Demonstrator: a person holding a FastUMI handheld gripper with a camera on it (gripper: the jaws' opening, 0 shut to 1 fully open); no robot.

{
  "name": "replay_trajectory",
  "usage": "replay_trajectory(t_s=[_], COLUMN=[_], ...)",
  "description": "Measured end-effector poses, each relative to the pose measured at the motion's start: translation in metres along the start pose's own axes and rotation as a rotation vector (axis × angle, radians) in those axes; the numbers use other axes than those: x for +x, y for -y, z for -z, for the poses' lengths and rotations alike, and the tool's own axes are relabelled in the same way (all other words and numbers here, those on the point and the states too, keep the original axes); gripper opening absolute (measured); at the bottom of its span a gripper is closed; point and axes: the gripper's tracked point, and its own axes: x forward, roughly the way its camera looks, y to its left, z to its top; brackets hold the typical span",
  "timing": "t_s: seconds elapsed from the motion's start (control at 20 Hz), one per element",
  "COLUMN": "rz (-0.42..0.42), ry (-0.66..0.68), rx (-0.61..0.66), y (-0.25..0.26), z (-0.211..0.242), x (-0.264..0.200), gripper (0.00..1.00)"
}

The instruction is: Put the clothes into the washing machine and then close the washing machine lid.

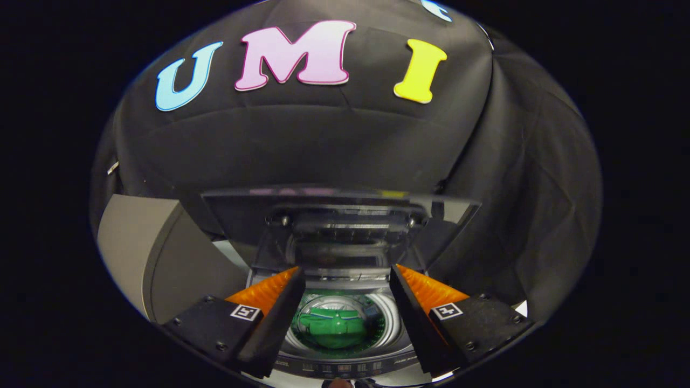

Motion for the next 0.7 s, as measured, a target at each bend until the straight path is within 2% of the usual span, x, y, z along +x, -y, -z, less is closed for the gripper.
replay_trajectory(t_s=[0.25, 0.4, 0.7], rz=[0.032, 0.039, 0.055], ry=[0.051, 0.072, 0.037], rx=[-0.019, 0.014, 0.012], y=[0.006, 0.004, 0.010], z=[-0.057, -0.082, -0.103], x=[-0.008, -0.005, 0.043], gripper=[0.99, 0.99, 0.99])
